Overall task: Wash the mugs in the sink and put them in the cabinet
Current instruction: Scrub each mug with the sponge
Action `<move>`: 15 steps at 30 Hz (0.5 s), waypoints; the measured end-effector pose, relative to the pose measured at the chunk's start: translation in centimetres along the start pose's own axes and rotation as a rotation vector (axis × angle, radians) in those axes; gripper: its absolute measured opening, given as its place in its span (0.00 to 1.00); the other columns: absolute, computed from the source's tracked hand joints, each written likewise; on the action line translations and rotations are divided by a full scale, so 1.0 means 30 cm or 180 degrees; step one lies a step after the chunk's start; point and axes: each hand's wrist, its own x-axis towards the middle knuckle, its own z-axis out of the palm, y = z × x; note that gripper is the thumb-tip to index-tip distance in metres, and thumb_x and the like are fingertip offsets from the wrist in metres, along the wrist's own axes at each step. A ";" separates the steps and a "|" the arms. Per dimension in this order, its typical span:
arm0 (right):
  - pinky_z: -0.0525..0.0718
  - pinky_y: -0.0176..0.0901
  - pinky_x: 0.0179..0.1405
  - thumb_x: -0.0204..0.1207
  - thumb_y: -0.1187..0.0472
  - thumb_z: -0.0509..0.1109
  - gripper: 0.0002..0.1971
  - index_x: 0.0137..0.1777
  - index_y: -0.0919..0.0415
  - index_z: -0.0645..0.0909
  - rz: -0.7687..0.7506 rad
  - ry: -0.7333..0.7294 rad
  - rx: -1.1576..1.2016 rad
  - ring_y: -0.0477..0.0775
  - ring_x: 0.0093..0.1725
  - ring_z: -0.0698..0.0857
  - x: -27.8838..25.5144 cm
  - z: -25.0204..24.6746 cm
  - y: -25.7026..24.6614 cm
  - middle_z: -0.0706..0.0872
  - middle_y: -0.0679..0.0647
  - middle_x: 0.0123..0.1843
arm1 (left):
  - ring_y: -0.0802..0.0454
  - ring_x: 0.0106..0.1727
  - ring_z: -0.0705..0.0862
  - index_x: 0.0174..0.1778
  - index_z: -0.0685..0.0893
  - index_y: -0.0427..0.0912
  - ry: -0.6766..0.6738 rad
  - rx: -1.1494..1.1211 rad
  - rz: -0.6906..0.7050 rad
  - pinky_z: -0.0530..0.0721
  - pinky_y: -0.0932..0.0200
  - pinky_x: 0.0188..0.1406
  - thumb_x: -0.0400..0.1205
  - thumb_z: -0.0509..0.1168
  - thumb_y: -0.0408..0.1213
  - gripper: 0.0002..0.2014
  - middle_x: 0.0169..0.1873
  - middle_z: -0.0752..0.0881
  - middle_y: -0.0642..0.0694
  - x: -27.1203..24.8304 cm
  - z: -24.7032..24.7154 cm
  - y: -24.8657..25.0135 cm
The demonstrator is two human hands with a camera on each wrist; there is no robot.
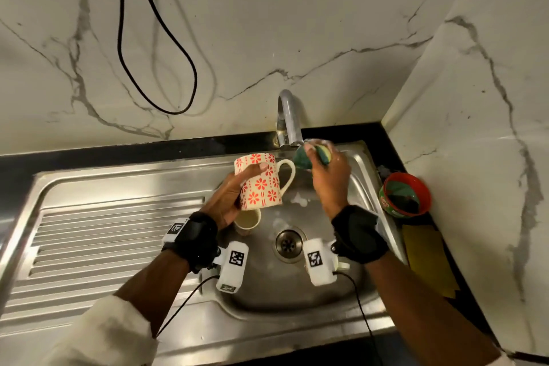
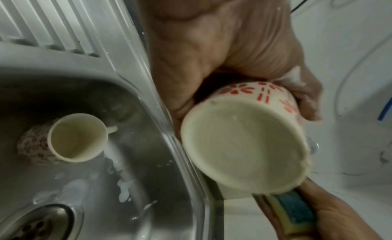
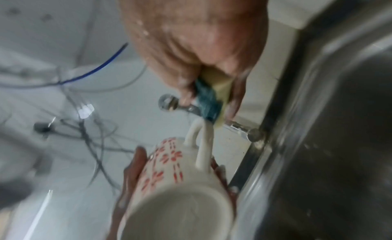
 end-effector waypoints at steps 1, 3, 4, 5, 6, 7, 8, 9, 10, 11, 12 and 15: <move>0.87 0.36 0.47 0.82 0.53 0.69 0.13 0.62 0.58 0.82 -0.0346 0.0243 -0.0345 0.39 0.45 0.86 -0.022 0.017 -0.004 0.89 0.51 0.51 | 0.39 0.60 0.88 0.71 0.78 0.39 0.0042 -0.0117 0.0021 0.87 0.43 0.54 0.75 0.75 0.49 0.31 0.59 0.89 0.36 0.005 0.001 0.001; 0.84 0.28 0.43 0.82 0.49 0.67 0.23 0.73 0.58 0.72 -0.0534 -0.0309 -0.0182 0.35 0.49 0.87 -0.105 0.073 -0.033 0.87 0.52 0.58 | 0.38 0.61 0.87 0.71 0.80 0.38 -0.0012 -0.0336 0.0006 0.87 0.41 0.56 0.73 0.75 0.56 0.36 0.61 0.87 0.35 0.010 0.017 -0.002; 0.85 0.32 0.53 0.82 0.46 0.66 0.29 0.78 0.58 0.67 -0.0597 -0.0694 -0.0100 0.37 0.61 0.85 -0.152 0.107 -0.043 0.83 0.55 0.67 | 0.36 0.64 0.84 0.72 0.79 0.38 -0.0024 -0.0367 -0.0014 0.84 0.39 0.63 0.72 0.75 0.60 0.39 0.64 0.85 0.33 0.010 0.029 -0.003; 0.79 0.36 0.68 0.82 0.43 0.64 0.33 0.81 0.59 0.62 -0.0792 -0.0870 -0.0209 0.43 0.75 0.76 -0.191 0.138 -0.047 0.75 0.56 0.77 | 0.35 0.69 0.81 0.74 0.78 0.39 -0.0068 -0.0381 -0.0017 0.80 0.39 0.70 0.75 0.71 0.62 0.38 0.67 0.83 0.32 0.011 0.039 -0.007; 0.68 0.37 0.78 0.83 0.43 0.61 0.33 0.83 0.59 0.61 -0.1104 -0.0867 -0.0493 0.48 0.83 0.65 -0.219 0.163 -0.049 0.66 0.55 0.83 | 0.36 0.71 0.80 0.75 0.78 0.40 -0.0102 -0.0390 -0.0017 0.78 0.41 0.73 0.78 0.66 0.63 0.36 0.69 0.82 0.33 0.007 0.050 -0.009; 0.59 0.36 0.82 0.84 0.45 0.58 0.32 0.83 0.61 0.61 -0.1365 -0.0805 -0.0730 0.50 0.85 0.57 -0.236 0.178 -0.046 0.61 0.55 0.85 | 0.38 0.72 0.80 0.76 0.77 0.42 -0.0156 -0.0431 -0.0015 0.78 0.44 0.73 0.81 0.61 0.63 0.34 0.70 0.82 0.35 0.002 0.050 -0.017; 0.55 0.36 0.83 0.86 0.46 0.56 0.30 0.83 0.62 0.60 -0.1516 -0.0760 -0.0837 0.52 0.86 0.55 -0.231 0.185 -0.039 0.61 0.57 0.85 | 0.40 0.72 0.80 0.76 0.77 0.42 -0.0188 -0.0492 -0.0015 0.79 0.46 0.73 0.82 0.59 0.63 0.33 0.69 0.82 0.36 -0.001 0.045 -0.028; 0.55 0.36 0.83 0.86 0.46 0.54 0.30 0.83 0.63 0.60 -0.1514 -0.0745 -0.0877 0.53 0.85 0.58 -0.216 0.189 -0.030 0.62 0.59 0.84 | 0.40 0.72 0.80 0.76 0.77 0.42 -0.0231 -0.0567 -0.0013 0.78 0.45 0.74 0.82 0.59 0.63 0.33 0.69 0.82 0.36 -0.001 0.033 -0.043; 0.61 0.38 0.82 0.86 0.46 0.53 0.30 0.82 0.63 0.59 -0.1377 -0.0698 -0.0826 0.53 0.82 0.65 -0.206 0.189 -0.022 0.66 0.60 0.82 | 0.39 0.71 0.81 0.75 0.78 0.41 -0.0222 -0.0617 -0.0016 0.75 0.41 0.76 0.81 0.62 0.64 0.35 0.69 0.82 0.35 -0.003 0.018 -0.053; 0.71 0.43 0.78 0.86 0.46 0.53 0.30 0.82 0.63 0.59 -0.1141 -0.0598 -0.0673 0.53 0.77 0.72 -0.201 0.187 -0.014 0.70 0.59 0.79 | 0.37 0.68 0.81 0.74 0.79 0.40 -0.0169 -0.0617 -0.0013 0.71 0.37 0.77 0.78 0.66 0.65 0.37 0.68 0.82 0.34 -0.002 0.002 -0.063; 0.79 0.48 0.70 0.86 0.46 0.54 0.29 0.82 0.62 0.59 -0.1003 -0.0488 -0.0593 0.52 0.71 0.78 -0.206 0.191 -0.009 0.73 0.58 0.76 | 0.36 0.66 0.81 0.73 0.79 0.39 -0.0072 -0.0579 -0.0010 0.68 0.35 0.77 0.75 0.69 0.66 0.40 0.67 0.82 0.33 -0.003 -0.008 -0.066; 0.83 0.49 0.66 0.84 0.50 0.57 0.31 0.82 0.64 0.57 -0.1170 -0.0644 -0.0665 0.55 0.67 0.81 -0.271 0.201 -0.022 0.74 0.61 0.75 | 0.39 0.62 0.83 0.72 0.78 0.36 0.0022 -0.0470 0.0029 0.77 0.39 0.71 0.77 0.63 0.69 0.41 0.64 0.83 0.32 -0.012 -0.027 -0.054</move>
